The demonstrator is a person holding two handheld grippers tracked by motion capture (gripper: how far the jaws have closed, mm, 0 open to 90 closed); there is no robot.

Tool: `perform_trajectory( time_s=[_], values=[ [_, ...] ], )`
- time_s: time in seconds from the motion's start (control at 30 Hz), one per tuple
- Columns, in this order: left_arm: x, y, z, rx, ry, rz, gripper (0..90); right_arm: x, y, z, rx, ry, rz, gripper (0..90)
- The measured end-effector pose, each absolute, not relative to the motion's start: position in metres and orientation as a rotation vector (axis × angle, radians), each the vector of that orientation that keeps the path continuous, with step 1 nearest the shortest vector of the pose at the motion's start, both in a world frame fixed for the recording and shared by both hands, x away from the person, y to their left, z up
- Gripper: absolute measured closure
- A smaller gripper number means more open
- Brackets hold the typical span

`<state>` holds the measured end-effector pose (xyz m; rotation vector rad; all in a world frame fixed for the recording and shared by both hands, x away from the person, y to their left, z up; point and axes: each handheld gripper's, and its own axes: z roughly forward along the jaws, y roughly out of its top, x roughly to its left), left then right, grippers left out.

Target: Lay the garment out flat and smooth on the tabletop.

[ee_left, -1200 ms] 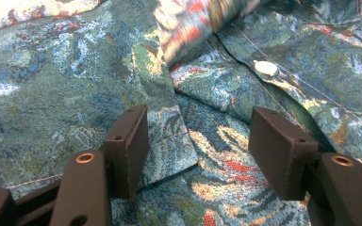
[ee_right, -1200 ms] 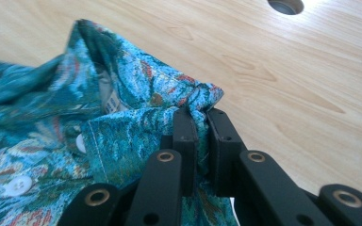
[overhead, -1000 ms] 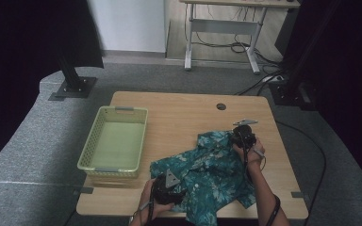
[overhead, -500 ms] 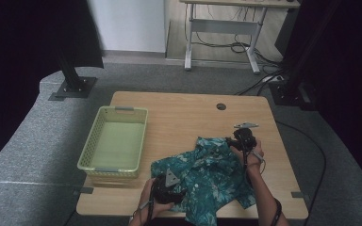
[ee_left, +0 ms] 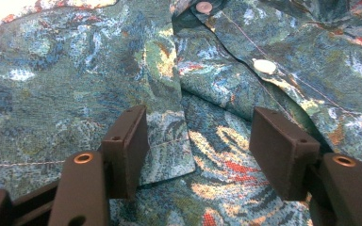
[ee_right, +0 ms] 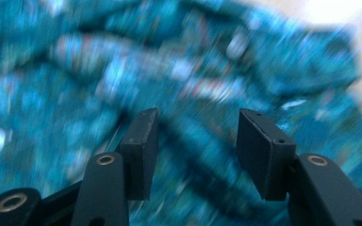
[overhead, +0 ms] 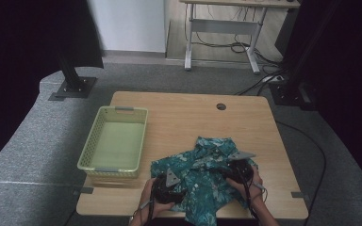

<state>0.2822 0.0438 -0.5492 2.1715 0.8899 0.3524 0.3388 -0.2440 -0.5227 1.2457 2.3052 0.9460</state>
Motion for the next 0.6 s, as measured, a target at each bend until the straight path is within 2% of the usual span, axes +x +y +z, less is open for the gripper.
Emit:
perform_trajectory(
  time_s=[0.2, 0.6],
  values=[
    [0.282, 0.044, -0.549, 2.171, 0.892, 0.349, 37.5, 0.314, -0.237, -0.545, 1.225, 2.308, 0.912, 48.0],
    [0.282, 0.046, -0.547, 2.2, 0.904, 0.362, 36.9, 0.291, -0.227, -0.555, 1.242, 2.186, 0.99, 49.8]
  ],
)
